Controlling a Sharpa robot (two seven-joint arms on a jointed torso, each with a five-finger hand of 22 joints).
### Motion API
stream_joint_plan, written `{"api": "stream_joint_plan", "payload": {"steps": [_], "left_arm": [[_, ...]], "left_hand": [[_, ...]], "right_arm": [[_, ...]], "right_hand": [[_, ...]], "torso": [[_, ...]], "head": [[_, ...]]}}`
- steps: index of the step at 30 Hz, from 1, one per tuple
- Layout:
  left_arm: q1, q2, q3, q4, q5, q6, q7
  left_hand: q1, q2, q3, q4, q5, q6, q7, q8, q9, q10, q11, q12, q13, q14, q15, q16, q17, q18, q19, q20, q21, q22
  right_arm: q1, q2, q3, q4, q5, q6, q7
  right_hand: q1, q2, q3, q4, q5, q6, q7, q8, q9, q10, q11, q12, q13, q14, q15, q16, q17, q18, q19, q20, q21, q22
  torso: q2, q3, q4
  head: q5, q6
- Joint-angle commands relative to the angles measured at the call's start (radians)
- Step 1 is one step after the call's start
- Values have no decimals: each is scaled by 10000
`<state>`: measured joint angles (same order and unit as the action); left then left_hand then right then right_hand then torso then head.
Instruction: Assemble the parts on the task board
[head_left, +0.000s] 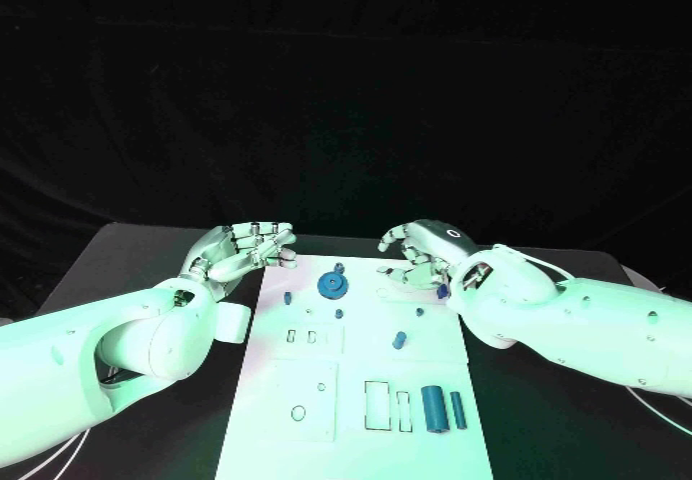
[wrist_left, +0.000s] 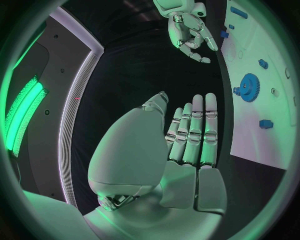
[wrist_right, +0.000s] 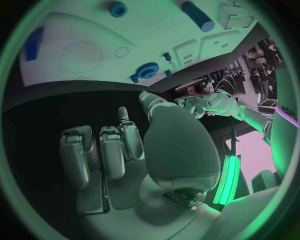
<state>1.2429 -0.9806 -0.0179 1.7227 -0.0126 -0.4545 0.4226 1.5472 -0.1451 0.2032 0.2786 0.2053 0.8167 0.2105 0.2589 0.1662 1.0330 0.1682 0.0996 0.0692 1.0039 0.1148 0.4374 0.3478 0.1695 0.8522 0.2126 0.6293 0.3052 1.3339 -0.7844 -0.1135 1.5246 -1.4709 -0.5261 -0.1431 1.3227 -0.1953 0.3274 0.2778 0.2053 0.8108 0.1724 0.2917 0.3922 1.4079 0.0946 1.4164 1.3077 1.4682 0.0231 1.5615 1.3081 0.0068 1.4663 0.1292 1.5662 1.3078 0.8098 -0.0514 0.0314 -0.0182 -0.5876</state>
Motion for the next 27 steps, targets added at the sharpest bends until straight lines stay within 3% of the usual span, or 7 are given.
{"api": "stream_joint_plan", "payload": {"steps": [1,8,14,17,19,23,27], "left_arm": [[17,-12,10,43,-47,160,38],[17,-9,9,49,-47,171,33],[17,14,9,43,-47,188,27],[16,15,9,33,-47,191,22],[16,16,9,29,-47,193,22],[16,15,9,23,-47,196,24],[16,11,8,19,-47,200,23]], "left_hand": [[92,7,64,13,-34,-71,117,-41,-12,-95,0,-54,-4,-69,-24,47,13,80,-70,-18,66,13],[92,7,64,13,-34,-71,117,-41,-12,-95,0,-54,-4,-69,-24,47,13,80,-70,-18,66,13],[92,7,64,13,-34,-71,117,-41,-12,-95,0,-54,-4,-69,-24,47,13,80,-70,-18,66,13],[92,7,64,13,-34,-71,117,-41,-12,-95,0,-54,-4,-69,-24,47,13,80,-70,-18,66,13],[92,7,64,13,-34,-71,117,-41,-12,-95,0,-54,-4,-69,-24,47,13,80,-70,-18,66,13],[92,7,64,13,-34,-71,117,-41,-12,-95,0,-54,-4,-69,-24,47,13,80,-70,-18,66,13],[92,7,64,13,-34,-71,117,-41,-12,-95,0,-54,-4,-69,-24,47,13,80,-70,-18,66,13]], "right_arm": [[42,-665,-21,99,1262,822,1214],[-95,-1465,-48,-93,1548,1172,1850],[-369,-1801,-67,-336,1623,1256,2129],[-473,-1829,-72,-432,1636,1295,2207],[-544,-1829,-77,-475,1641,1326,2249],[-671,-1784,-83,-563,1636,1338,2253],[-750,-1670,-85,-725,1616,1291,2211]], "right_hand": [[310,-31,63,-134,-30,110,10,4,6,19,-40,4,813,983,-25,38,2440,-68,1045,3,45,2630],[418,-98,69,-193,-34,138,6,-15,4,15,-45,1,810,988,-31,45,2465,-68,1045,-4,45,2630],[468,-142,64,-223,-28,132,8,-36,-2,-1,-45,-14,793,985,-32,41,2452,-68,1045,-7,45,2630],[489,-162,60,-234,-28,124,10,-49,-5,-23,-44,-35,770,983,-32,39,2444,-68,1045,-8,45,2630],[495,-170,57,-237,-29,119,12,-54,-7,-34,-44,-46,757,982,-32,37,2439,-68,1045,-9,45,2630],[507,-180,55,-243,-28,111,13,-64,-10,-17,-42,-30,777,984,-31,40,2447,-68,1045,-9,45,2630],[511,-181,56,-245,-26,110,14,-66,-10,-26,-41,-38,767,985,-31,41,2451,-68,1045,-9,45,2630]], "torso": [[-42,27,-143],[-72,94,-256],[-70,131,-244],[-62,130,-252],[-71,100,-246],[-62,87,-248],[-68,98,-247]], "head": [[0,55],[35,60],[36,49],[23,49],[24,13],[24,-13],[43,-50]]}}
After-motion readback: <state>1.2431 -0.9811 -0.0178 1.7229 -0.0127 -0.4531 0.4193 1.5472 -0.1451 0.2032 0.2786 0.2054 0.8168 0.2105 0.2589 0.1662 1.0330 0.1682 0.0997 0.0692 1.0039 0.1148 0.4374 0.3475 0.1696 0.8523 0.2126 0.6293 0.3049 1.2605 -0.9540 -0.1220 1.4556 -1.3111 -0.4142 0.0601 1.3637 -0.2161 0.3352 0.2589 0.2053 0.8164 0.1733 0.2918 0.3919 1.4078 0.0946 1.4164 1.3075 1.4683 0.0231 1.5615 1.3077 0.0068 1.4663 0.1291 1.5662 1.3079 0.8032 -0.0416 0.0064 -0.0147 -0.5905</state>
